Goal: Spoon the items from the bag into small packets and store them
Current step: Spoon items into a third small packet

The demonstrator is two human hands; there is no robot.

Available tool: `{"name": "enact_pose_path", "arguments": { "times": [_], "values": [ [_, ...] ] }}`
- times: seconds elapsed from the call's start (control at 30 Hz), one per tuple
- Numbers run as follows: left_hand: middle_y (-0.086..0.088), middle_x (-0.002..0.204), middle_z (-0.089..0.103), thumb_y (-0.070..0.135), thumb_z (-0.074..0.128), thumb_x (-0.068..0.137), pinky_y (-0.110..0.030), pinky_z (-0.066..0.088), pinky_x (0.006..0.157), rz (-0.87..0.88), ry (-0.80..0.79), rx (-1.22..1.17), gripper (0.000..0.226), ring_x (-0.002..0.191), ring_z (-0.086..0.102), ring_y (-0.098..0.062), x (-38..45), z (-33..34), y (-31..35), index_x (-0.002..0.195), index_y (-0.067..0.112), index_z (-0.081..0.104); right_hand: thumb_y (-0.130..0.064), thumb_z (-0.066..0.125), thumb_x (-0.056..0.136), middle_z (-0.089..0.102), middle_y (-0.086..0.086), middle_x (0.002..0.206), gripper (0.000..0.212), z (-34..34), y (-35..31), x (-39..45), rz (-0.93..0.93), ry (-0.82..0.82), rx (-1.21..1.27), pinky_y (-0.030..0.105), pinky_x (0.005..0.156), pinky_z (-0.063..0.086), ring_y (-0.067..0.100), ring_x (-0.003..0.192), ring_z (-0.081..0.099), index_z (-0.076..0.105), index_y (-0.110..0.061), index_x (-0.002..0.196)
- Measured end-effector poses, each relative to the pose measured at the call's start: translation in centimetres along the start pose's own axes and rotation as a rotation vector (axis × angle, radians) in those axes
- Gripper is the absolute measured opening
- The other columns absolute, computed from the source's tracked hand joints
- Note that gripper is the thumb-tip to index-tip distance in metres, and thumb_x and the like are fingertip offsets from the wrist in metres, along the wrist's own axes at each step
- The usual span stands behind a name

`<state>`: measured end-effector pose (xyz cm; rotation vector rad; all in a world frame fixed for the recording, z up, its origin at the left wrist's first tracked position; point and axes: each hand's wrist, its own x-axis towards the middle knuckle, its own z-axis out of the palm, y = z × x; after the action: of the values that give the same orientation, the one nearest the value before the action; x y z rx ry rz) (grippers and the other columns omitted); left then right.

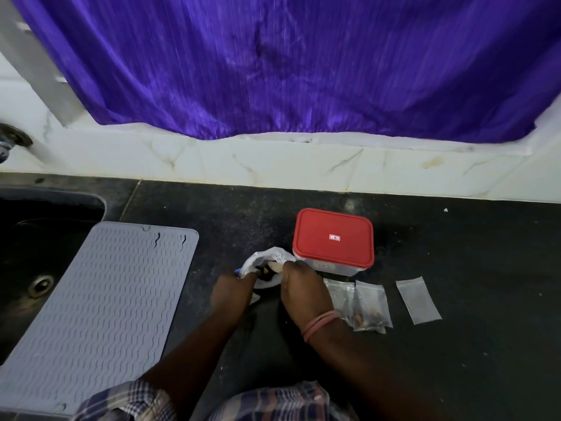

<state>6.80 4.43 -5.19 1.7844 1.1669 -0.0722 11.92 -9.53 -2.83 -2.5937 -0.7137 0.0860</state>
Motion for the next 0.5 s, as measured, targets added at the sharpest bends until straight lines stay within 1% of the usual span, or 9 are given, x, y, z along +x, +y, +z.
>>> {"name": "enact_pose_path", "arguments": {
  "times": [0.07,0.13,0.17,0.23,0.27,0.33,0.37,0.43,0.5],
  "values": [
    [-0.009,0.092,0.077,0.045,0.069,0.077,-0.036,0.060,0.081,-0.022,-0.033,-0.012,0.044,0.085,0.074,-0.024,0.3,0.0,0.0,0.106,0.013,0.077,-0.004,0.063,0.078,0.065,0.014,0.087,0.008,0.0,0.1,0.2,-0.013,-0.015,-0.067,0.038,0.059,0.053,0.032,0.071,0.066,0.064,-0.007,0.085],
    [-0.009,0.089,0.077,0.044,0.066,0.076,-0.037,0.061,0.080,-0.040,-0.064,-0.026,0.045,0.083,0.074,-0.024,0.4,0.0,0.1,0.104,0.012,0.077,0.000,0.070,0.070,0.064,0.012,0.082,0.016,0.4,0.4,0.2,-0.044,-0.037,-0.134,0.036,0.052,0.053,0.030,0.064,0.067,0.065,-0.008,0.082],
    [-0.010,0.089,0.076,0.041,0.065,0.078,-0.036,0.061,0.079,-0.040,-0.066,-0.029,0.041,0.083,0.073,-0.024,0.2,-0.1,0.4,0.103,0.011,0.077,-0.001,0.068,0.074,0.065,0.012,0.087,0.015,0.6,0.5,0.2,-0.054,-0.058,-0.150,0.037,0.057,0.054,0.030,0.070,0.068,0.066,-0.008,0.087],
    [-0.009,0.090,0.075,0.040,0.065,0.080,-0.031,0.057,0.072,-0.053,-0.059,-0.069,0.037,0.082,0.072,-0.022,-0.1,-0.2,0.6,0.101,0.011,0.077,-0.007,0.054,0.087,0.066,0.012,0.102,0.018,0.8,0.4,0.1,-0.037,-0.087,-0.128,0.038,0.074,0.053,0.031,0.089,0.068,0.066,-0.008,0.102],
    [-0.008,0.090,0.074,0.039,0.067,0.083,-0.028,0.053,0.066,-0.071,-0.056,-0.116,0.032,0.079,0.070,-0.020,-0.3,-0.2,0.7,0.100,0.013,0.075,-0.009,0.050,0.090,0.066,0.011,0.103,0.021,0.9,0.5,0.2,-0.002,-0.075,-0.075,0.037,0.077,0.051,0.030,0.093,0.067,0.066,-0.007,0.103],
    [-0.007,0.085,0.073,0.032,0.070,0.088,-0.027,0.049,0.060,-0.165,-0.129,-0.272,0.021,0.074,0.068,-0.017,-0.5,0.1,0.5,0.094,0.012,0.072,-0.010,0.050,0.088,0.069,0.012,0.094,0.019,0.7,0.7,0.6,0.079,-0.036,0.014,0.034,0.073,0.048,0.029,0.088,0.067,0.068,-0.006,0.092],
    [-0.009,0.084,0.074,0.028,0.070,0.089,-0.029,0.052,0.063,-0.210,-0.197,-0.367,0.019,0.075,0.069,-0.021,-0.6,0.3,0.4,0.094,0.010,0.072,-0.009,0.051,0.086,0.070,0.013,0.088,0.017,0.6,0.9,0.6,0.110,-0.019,0.040,0.033,0.071,0.047,0.030,0.084,0.067,0.068,-0.006,0.086],
    [-0.014,0.087,0.078,0.025,0.072,0.083,-0.039,0.058,0.079,-0.227,-0.308,-0.469,0.026,0.083,0.074,-0.029,-0.6,0.9,0.0,0.100,0.004,0.074,-0.007,0.053,0.083,0.071,0.013,0.081,0.015,0.6,1.1,0.7,0.143,-0.021,0.104,0.031,0.069,0.045,0.030,0.079,0.067,0.068,-0.007,0.079],
    [-0.014,0.089,0.077,0.029,0.073,0.066,-0.043,0.058,0.084,-0.213,-0.277,-0.404,0.046,0.086,0.074,-0.030,0.5,1.7,-1.2,0.103,0.001,0.074,-0.005,0.055,0.082,0.072,0.009,0.079,0.016,0.7,1.3,0.7,0.175,-0.029,0.195,0.027,0.070,0.045,0.025,0.078,0.068,0.070,-0.010,0.076]
  ]
}}
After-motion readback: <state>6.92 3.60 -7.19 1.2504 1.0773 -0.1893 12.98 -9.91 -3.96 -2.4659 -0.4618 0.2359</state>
